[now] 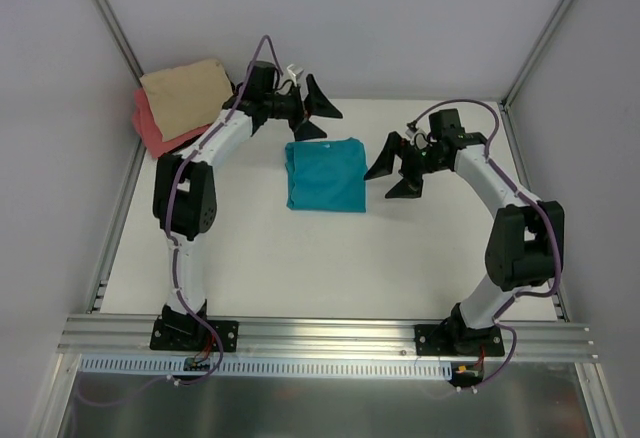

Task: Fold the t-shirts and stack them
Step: Fold the long partially folded tshirt into a neat square

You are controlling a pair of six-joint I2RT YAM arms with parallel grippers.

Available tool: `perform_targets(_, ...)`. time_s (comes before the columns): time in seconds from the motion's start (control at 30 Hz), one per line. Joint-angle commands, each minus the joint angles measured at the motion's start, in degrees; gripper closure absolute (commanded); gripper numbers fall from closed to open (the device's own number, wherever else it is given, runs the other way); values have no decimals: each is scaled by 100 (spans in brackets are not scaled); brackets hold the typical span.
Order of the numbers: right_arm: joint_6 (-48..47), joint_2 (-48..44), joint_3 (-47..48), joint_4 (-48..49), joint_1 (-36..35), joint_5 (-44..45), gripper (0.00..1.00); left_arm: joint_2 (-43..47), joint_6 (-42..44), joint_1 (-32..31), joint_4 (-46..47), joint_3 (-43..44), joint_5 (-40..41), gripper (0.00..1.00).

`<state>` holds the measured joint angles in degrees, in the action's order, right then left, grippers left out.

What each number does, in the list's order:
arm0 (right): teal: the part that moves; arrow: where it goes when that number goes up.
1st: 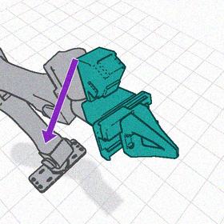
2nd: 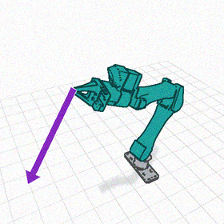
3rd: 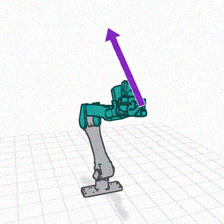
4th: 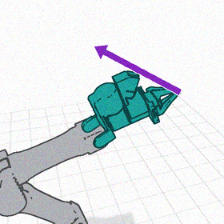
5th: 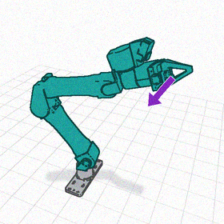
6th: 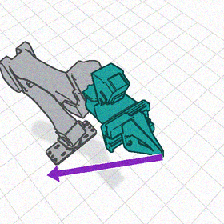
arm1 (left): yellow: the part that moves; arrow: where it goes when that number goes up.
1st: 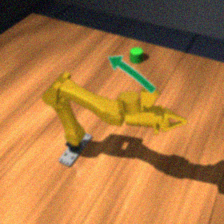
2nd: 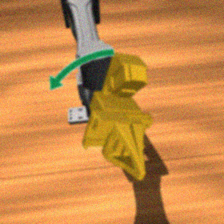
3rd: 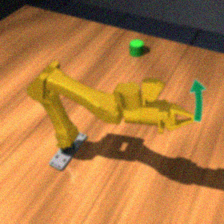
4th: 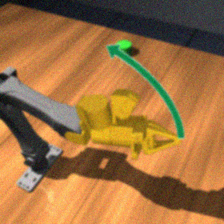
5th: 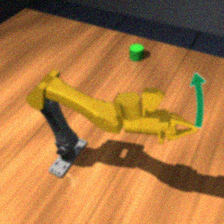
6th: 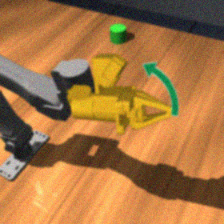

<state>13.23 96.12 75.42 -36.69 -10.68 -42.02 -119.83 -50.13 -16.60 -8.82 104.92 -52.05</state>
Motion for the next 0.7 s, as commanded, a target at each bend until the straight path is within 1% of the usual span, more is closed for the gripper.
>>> perform_targets(0.0, -110, -409, -44, -40, 13, -52, 0, -444, -436, -124, 460, 142, -244, 1)
perform_targets(0.07, -172, -445, -53, -119, 13, -34, 1, -655, -541, -185, 609, 151, -244, 1)
perform_targets(0.17, -242, -497, -71, -216, 31, -8, 1, -857, -489, -221, 592, 116, -200, 1)
perform_targets(0.2, -251, -506, -71, -242, 39, -25, 1, -919, -428, -221, 601, 55, -174, 1)
perform_targets(0.23, -260, -506, -62, -251, 48, -34, 1, -937, -175, -221, 453, 37, -95, 1)
perform_targets(0.33, -286, -506, 8, -330, 57, -87, 1, -963, 326, -203, 224, -103, 448, 1)
perform_targets(0.37, -312, -506, 25, -365, 57, -96, 1, -963, 650, -195, 144, -182, 616, 1)
perform_targets(0.4, -365, -506, 69, -487, 57, -105, 0, -989, 767, -177, 118, -348, 939, 1)
perform_targets(0.43, -409, -515, 139, -549, 66, -105, 1, -998, 855, -159, 126, -446, 1064, 1)
perform_targets(0.47, -444, -541, 175, -611, 74, -96, 0, -998, 890, -133, 283, -647, 1161, 1)
perform_targets(0.57, -646, -585, 272, -909, 127, -105, 0, -1094, 777, -150, 661, -859, 1416, 1)
perform_targets(0.67, -699, -603, 254, -1033, 154, -131, 1, -1200, 829, -203, 671, -694, 1592, 1)
